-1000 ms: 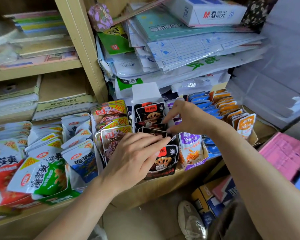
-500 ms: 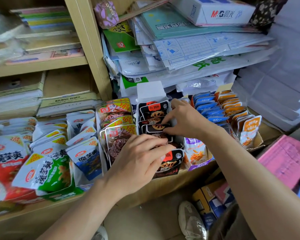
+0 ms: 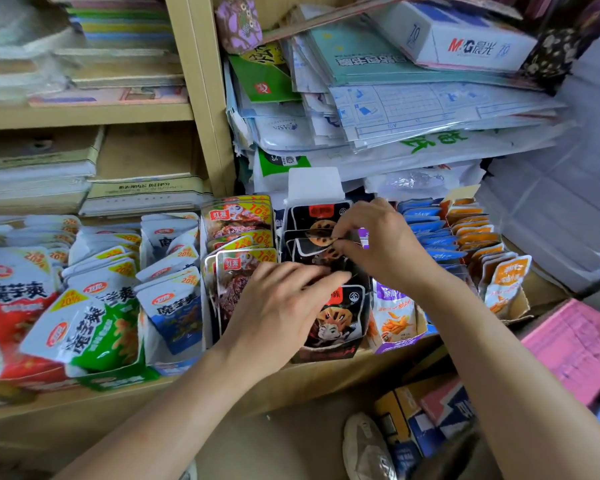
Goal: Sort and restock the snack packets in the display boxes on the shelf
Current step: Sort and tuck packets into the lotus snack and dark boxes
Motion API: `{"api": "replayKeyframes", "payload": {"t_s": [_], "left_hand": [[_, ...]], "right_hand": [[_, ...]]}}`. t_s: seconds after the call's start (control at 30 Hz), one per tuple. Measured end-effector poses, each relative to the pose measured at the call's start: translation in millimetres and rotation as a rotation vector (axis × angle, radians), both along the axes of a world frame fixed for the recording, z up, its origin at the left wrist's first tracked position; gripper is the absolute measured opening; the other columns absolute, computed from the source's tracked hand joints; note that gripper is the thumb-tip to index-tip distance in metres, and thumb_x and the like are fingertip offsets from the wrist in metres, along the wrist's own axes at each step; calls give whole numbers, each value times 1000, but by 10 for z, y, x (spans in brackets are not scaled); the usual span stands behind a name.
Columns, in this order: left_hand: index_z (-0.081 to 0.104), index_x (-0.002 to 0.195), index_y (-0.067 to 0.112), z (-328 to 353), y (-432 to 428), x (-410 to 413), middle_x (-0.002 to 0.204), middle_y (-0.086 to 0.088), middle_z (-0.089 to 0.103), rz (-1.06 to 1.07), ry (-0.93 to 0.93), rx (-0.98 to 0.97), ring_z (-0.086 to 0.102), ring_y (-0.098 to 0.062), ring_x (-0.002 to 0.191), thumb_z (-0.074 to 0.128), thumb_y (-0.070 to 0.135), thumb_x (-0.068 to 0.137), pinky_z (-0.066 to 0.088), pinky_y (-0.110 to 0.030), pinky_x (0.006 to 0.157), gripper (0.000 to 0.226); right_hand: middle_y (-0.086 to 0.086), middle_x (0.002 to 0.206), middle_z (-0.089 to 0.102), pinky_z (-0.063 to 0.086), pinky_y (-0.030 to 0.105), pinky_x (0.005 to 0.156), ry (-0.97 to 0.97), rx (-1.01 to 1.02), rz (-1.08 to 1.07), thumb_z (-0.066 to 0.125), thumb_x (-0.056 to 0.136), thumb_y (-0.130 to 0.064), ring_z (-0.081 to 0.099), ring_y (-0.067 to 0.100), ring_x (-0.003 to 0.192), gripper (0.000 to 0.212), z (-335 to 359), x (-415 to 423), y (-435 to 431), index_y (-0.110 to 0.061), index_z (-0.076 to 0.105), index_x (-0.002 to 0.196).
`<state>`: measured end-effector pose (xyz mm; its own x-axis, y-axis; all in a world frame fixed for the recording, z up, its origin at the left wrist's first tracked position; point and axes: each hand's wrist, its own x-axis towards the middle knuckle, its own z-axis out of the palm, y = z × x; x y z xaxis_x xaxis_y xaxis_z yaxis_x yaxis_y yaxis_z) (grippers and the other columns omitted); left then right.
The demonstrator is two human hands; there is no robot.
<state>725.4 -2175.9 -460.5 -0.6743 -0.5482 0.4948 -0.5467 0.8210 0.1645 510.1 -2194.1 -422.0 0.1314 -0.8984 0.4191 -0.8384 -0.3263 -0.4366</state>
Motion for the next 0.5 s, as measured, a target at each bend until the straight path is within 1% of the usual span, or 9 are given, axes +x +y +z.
{"api": "replayKeyframes", "payload": {"t_s": [0.03, 0.1, 0.13, 0.17, 0.27, 0.33, 0.37, 0.43, 0.5], "left_hand": [[58, 139, 27, -3, -18, -27, 125, 5, 67, 25, 9, -6, 63, -20, 108, 58, 19, 100, 45, -39, 82, 39], [59, 140, 25, -11, -27, -76, 125, 1, 66, 64, 33, -18, 64, -21, 105, 63, 20, 98, 47, -40, 79, 42], [59, 140, 24, -14, -30, -91, 125, 0, 65, 79, 47, -26, 64, -22, 104, 65, 20, 97, 48, -41, 80, 43], [60, 140, 22, -19, -36, -96, 124, -1, 64, 95, 60, -35, 63, -22, 103, 66, 22, 97, 49, -42, 81, 44], [59, 139, 18, -15, -44, -77, 121, -4, 59, 169, 80, -53, 58, -26, 109, 66, 32, 97, 50, -45, 89, 45], [61, 134, 15, 6, -20, -54, 122, -6, 58, 212, 100, -66, 56, -27, 112, 68, 38, 94, 48, -44, 93, 46], [63, 131, 14, 24, -2, -46, 120, -8, 58, 235, 118, -78, 55, -28, 111, 71, 39, 93, 48, -42, 92, 46], [66, 125, 12, 47, 30, -27, 116, -10, 57, 277, 148, -96, 56, -27, 106, 74, 41, 90, 49, -38, 89, 46], [65, 127, 12, 43, 22, -10, 122, -9, 58, 273, 126, -69, 57, -26, 111, 71, 43, 92, 50, -39, 92, 47]], "right_hand": [[-10, 87, 64, 47, 34, 78, -8, 43, 4, 78, 83, -9, 54, 15, 85, 13, 3, 6, 10, -17, 75, 92], [-20, 84, 63, 46, 17, 76, -55, 81, -4, 74, 86, -8, 59, -2, 80, 21, 22, 11, 27, -17, 76, 104], [-23, 85, 64, 43, 8, 75, -93, 79, -5, 72, 86, -6, 61, -8, 81, 25, 37, 13, 35, -17, 76, 109], [-22, 87, 67, 42, 4, 74, -127, 70, -3, 71, 87, -5, 63, -10, 83, 28, 49, 14, 45, -18, 76, 112], [-17, 87, 71, 46, 9, 70, -167, 74, 28, 75, 89, -12, 67, 5, 81, 21, 80, 14, 72, -19, 78, 108], [-9, 93, 74, 55, 20, 76, -219, 108, 63, 81, 84, -16, 70, 10, 83, 15, 93, 1, 81, -15, 80, 99], [-4, 97, 75, 57, 22, 80, -259, 138, 76, 84, 82, -17, 71, 10, 86, 17, 104, -17, 90, -14, 80, 98], [-3, 102, 74, 57, 20, 83, -292, 199, 103, 86, 79, -17, 71, 9, 89, 23, 130, -58, 106, -13, 79, 101], [-4, 100, 75, 56, 19, 80, -244, 209, 104, 85, 79, -15, 70, 9, 87, 26, 140, -80, 115, -15, 79, 105]]}}
